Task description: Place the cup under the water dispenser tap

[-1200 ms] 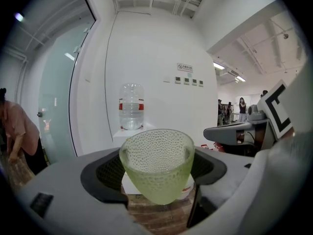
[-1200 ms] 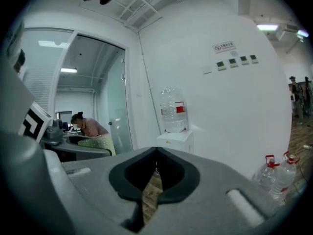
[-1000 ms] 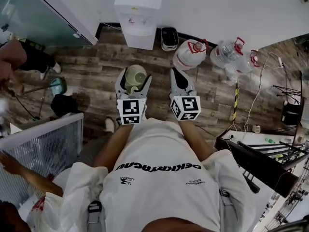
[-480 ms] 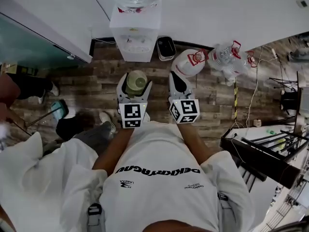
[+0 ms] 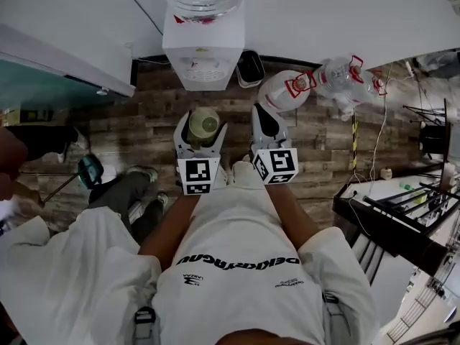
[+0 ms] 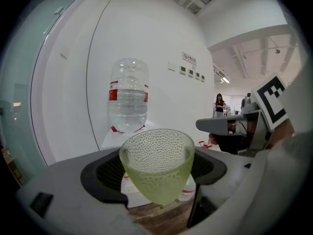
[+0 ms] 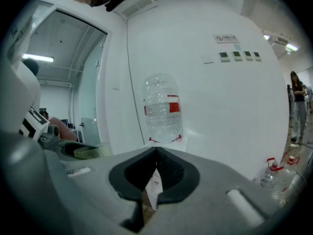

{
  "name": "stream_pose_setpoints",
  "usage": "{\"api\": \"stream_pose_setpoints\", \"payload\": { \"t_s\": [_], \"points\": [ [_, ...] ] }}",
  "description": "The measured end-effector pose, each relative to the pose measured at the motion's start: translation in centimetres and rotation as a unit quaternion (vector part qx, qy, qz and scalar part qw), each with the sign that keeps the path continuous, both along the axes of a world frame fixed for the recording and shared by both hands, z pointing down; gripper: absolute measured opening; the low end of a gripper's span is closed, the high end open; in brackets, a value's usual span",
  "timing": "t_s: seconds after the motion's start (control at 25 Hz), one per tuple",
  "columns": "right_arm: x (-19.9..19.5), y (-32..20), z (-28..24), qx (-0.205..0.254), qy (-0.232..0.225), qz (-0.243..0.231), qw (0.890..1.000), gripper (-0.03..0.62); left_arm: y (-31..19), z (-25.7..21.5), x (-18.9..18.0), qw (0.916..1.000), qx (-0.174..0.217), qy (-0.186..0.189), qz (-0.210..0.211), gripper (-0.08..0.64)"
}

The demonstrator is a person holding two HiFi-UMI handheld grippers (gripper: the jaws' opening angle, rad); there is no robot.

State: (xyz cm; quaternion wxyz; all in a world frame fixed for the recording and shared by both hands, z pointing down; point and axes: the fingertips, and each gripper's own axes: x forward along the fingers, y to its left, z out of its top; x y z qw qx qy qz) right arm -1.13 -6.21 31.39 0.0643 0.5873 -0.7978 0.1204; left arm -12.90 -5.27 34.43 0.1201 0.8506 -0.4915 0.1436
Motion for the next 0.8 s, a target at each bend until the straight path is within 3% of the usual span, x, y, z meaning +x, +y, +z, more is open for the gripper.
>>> {"api": "stream_pose_setpoints", "payload": {
  "t_s": [0.8],
  "points": [
    [2.1,-5.1,11.7,-0.058,-0.008,-0.026,0.998,-0.002,-6.0,10.1,3.9,0.9987,-0.031,-0.017,-0.038,0.380]
  ]
}}
